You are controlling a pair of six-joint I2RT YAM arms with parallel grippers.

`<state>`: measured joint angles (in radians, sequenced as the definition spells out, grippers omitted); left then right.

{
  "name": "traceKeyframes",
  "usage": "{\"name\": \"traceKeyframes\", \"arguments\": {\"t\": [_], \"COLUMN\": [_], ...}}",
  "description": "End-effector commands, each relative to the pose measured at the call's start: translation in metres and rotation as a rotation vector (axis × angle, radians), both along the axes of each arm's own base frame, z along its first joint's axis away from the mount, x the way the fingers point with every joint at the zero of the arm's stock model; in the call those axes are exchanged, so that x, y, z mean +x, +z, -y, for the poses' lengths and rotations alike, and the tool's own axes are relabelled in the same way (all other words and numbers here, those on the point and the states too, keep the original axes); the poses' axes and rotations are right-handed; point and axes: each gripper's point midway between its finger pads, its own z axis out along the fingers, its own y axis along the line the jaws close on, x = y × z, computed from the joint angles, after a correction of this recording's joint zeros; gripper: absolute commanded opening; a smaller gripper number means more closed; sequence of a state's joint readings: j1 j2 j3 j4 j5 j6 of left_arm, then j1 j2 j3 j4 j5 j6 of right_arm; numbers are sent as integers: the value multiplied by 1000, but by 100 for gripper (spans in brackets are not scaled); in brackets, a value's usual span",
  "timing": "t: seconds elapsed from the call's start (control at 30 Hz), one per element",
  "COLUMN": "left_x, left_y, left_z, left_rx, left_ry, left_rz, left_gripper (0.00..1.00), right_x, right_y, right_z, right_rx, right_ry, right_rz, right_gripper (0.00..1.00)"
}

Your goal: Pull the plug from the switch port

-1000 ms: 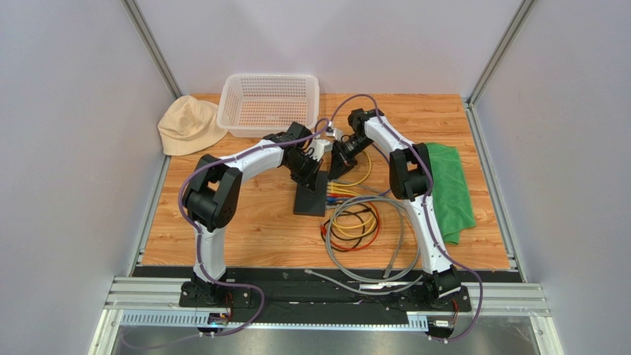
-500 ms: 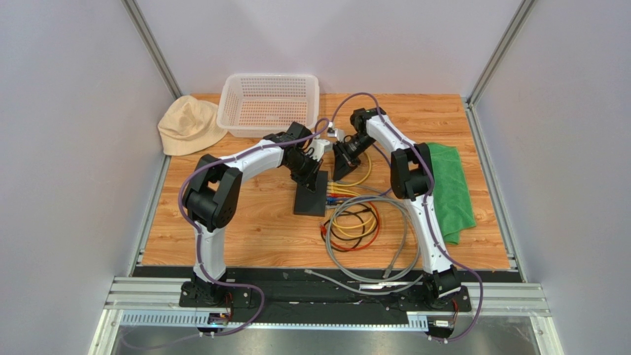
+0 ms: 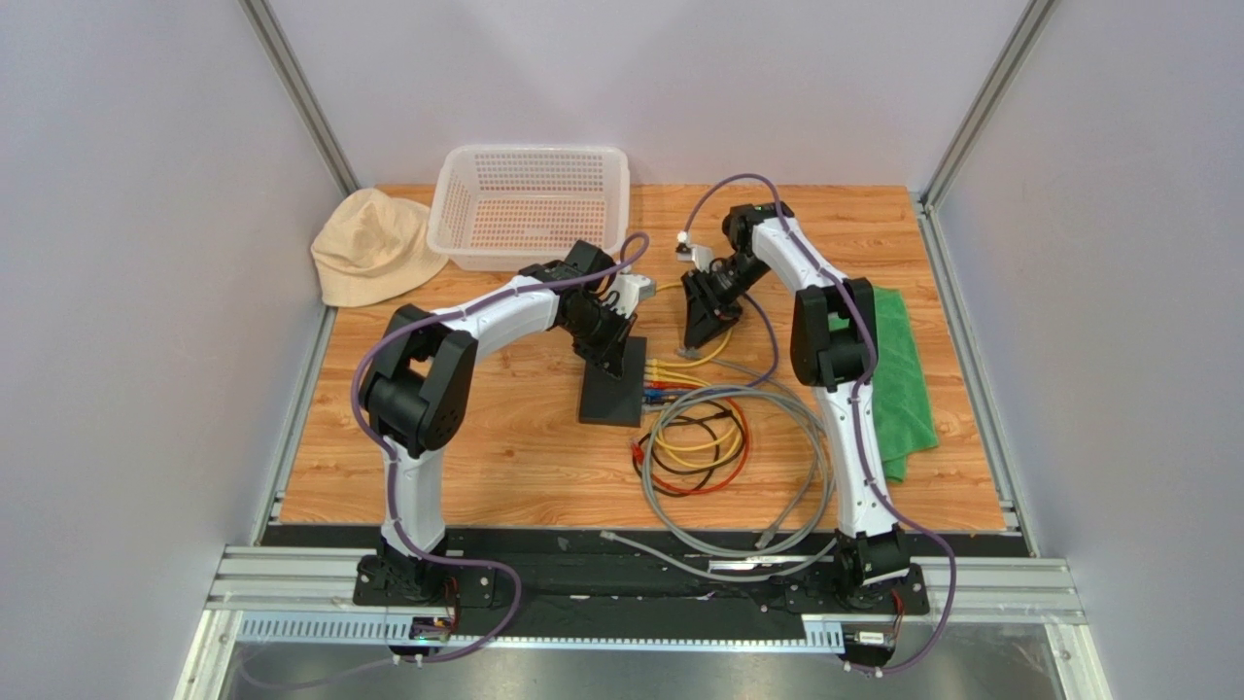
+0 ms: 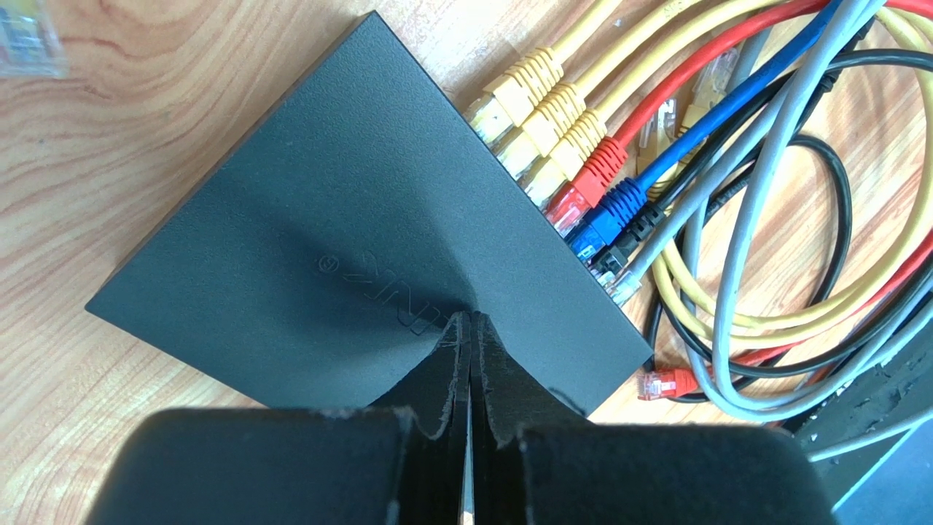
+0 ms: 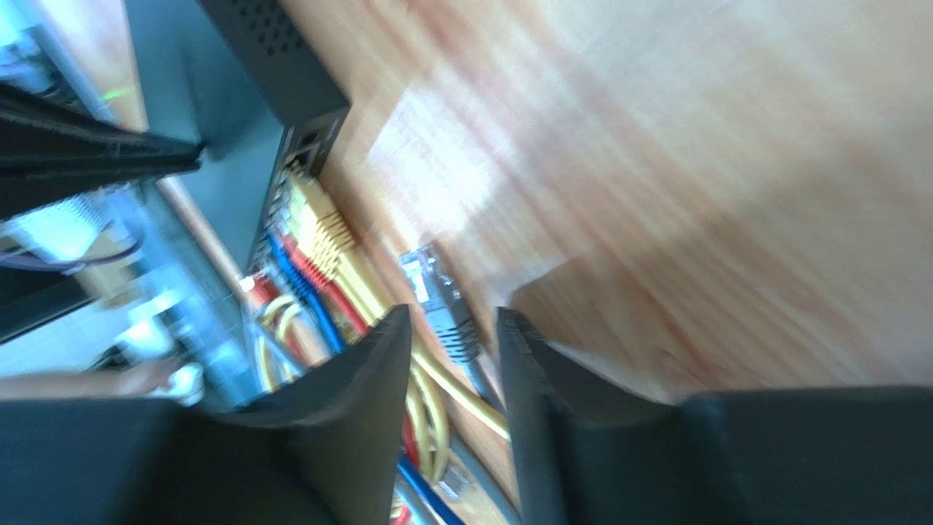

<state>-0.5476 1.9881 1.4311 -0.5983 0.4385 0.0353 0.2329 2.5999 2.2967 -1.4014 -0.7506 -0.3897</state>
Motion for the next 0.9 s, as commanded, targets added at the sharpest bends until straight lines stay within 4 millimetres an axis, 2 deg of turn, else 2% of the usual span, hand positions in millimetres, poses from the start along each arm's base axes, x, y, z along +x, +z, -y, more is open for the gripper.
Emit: {"name": "traceKeyframes", "arguments": {"t": [0.0, 0.03, 0.1, 0.13, 0.2, 0.23, 0.27, 0.3, 0.33, 0.4, 0.43, 0.47, 0.6, 0.67, 0.73, 0.87], "left_x": [3, 5, 18, 24, 41, 45, 48, 53, 54, 57, 53, 53, 51, 48, 46, 45], "left_y": [-8, -7, 1, 0, 10, 10, 12, 15, 15, 16, 11, 10, 6, 7, 8, 11], "left_z": [-4, -5, -6, -7, -8, -9, -8, -11, -12, -18, -20, -23, -33, -33, -33, -34], "left_rx": [15, 10, -8, -11, -35, -44, -61, -69, -81, -89, -85, -82, -72, -78, -82, -82], "left_ry": [-11, -7, 9, 18, 42, 58, 65, 78, 88, 109, 117, 127, 146, 137, 132, 124], "left_rz": [26, 26, 48, 49, 72, 69, 66, 69, 57, 42, 5, -4, -1, -2, -5, 9], "left_gripper": [0, 0, 0, 0, 0, 0, 0, 0, 0, 0, 0, 0, 0, 0, 0, 0], "right_x": [59, 63, 63, 54, 41, 24, 16, 9, -5, -15, -14, -21, -18, -14, -19, -38], "right_y": [45, 63, 72, 76, 71, 65, 61, 65, 50, 45, 41, 31, 18, 21, 29, 34], "right_z": [11, 18, 30, 43, 60, 73, 80, 85, 93, 99, 102, 104, 111, 116, 119, 125], "right_rx": [-52, -78, -121, -173, -237, -287, -305, -318, -349, -372, -390, -404, -463, -495, -496, -507], "right_ry": [-42, -51, -26, -14, 39, 56, 71, 91, 107, 104, 95, 92, 66, 38, 33, 47], "right_rz": [339, 397, 463, 478, 495, 467, 457, 470, 427, 417, 426, 402, 396, 409, 426, 438], "right_gripper": [46, 47, 50, 50, 51, 52, 52, 52, 52, 52, 52, 52, 52, 52, 52, 52]}}
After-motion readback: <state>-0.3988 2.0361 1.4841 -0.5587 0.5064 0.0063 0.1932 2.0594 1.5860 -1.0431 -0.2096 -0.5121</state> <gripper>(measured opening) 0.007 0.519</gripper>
